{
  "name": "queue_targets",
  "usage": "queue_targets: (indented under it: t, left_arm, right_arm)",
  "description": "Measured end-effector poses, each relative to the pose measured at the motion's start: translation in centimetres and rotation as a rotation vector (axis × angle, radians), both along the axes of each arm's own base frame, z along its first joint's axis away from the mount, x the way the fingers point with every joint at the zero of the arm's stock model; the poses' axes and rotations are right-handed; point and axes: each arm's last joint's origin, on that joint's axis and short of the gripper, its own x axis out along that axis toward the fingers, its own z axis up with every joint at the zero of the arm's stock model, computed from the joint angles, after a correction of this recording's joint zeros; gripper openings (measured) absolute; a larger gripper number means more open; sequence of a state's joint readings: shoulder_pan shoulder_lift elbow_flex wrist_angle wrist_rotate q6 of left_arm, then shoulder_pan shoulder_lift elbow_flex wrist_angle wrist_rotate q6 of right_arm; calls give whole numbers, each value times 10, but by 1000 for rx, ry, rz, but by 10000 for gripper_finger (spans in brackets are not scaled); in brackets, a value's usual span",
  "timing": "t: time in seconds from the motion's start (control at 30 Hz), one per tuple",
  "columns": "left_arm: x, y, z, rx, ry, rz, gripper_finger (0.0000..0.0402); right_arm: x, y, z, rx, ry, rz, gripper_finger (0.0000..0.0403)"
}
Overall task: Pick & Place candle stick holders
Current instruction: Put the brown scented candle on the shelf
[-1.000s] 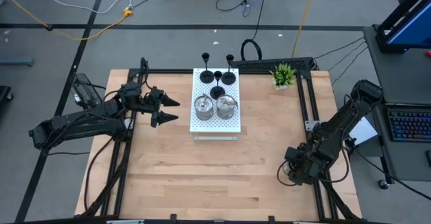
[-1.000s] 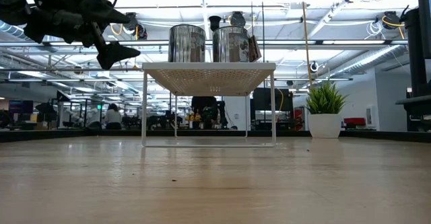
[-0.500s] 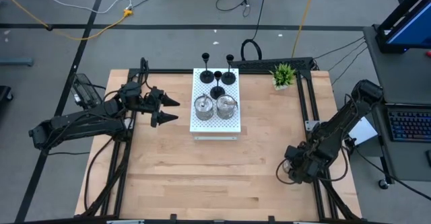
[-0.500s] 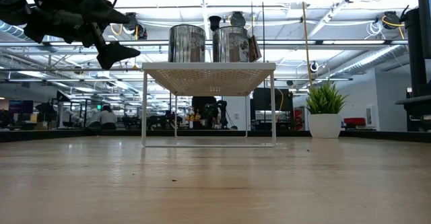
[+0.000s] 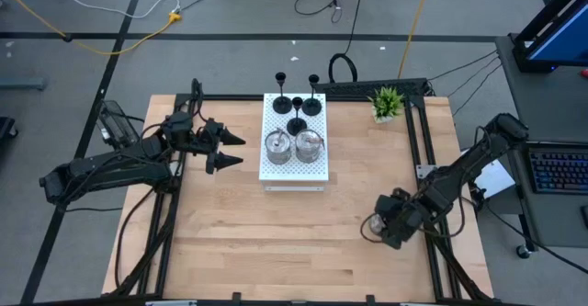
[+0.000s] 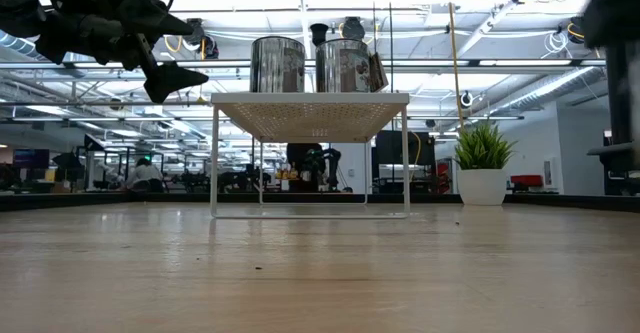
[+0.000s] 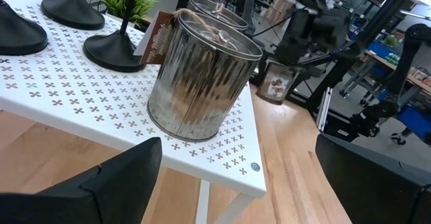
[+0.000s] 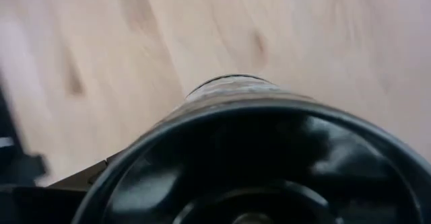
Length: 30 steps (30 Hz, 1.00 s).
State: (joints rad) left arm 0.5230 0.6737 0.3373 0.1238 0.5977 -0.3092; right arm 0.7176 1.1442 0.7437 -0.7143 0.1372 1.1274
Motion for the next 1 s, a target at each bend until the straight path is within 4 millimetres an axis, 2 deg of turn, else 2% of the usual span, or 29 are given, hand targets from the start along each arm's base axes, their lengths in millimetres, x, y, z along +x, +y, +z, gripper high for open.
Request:
queue_targets:
  t: [0.17,0.4,0.67,0.83,1.0]
  left_arm:
    - [0,0,0,-7,1,1,399]
    - [0,0,0,21,-2,-4,399]
    - [0,0,0,63,-5,-12,399]
    - [0,0,0,63,-6,-12,399]
    - [0,0,0,63,-6,-12,399]
  right_arm:
    - [28,-12,33,-9,-127,50,351]
    - [68,-48,79,-108,-282,70,351]
    - [143,-87,123,-291,-396,143,351]
    - [187,-101,128,-309,-380,186,351]
    - [218,-102,128,-324,-342,211,351]
